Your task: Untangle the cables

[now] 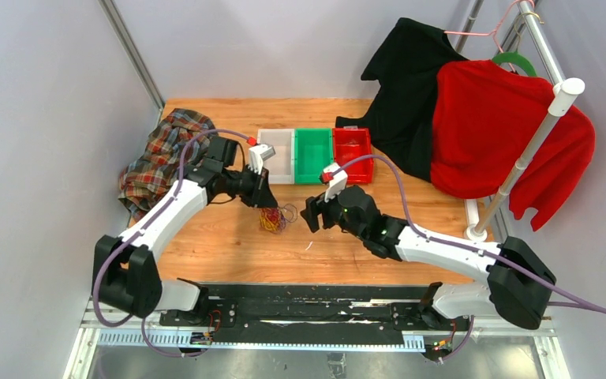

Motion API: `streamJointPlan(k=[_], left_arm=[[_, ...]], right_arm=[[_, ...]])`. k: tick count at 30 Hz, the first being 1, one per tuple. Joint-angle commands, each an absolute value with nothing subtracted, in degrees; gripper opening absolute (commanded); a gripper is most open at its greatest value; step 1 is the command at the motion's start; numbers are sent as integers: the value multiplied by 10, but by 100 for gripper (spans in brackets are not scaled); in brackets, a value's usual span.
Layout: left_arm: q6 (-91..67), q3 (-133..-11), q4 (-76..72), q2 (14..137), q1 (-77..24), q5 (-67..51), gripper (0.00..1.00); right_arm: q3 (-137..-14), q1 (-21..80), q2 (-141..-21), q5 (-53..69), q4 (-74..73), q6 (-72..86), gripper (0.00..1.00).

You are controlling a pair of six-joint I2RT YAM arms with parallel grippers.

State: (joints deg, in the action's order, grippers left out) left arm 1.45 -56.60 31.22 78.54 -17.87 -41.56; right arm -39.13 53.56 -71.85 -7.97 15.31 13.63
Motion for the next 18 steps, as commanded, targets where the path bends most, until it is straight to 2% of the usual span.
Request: streamJointPlan(k=[1, 7, 18], left_arm=[[-1, -579, 352, 740, -184, -429, 1], [-9, -589, 375, 710, -185, -427, 1], [-38, -610, 393, 679, -193, -438, 1]], right_arm=[[-424, 569, -746, -74, 249, 125, 73], [-428, 609, -781, -103, 327, 105, 73], [-460, 629, -833, -126, 361, 89, 73]])
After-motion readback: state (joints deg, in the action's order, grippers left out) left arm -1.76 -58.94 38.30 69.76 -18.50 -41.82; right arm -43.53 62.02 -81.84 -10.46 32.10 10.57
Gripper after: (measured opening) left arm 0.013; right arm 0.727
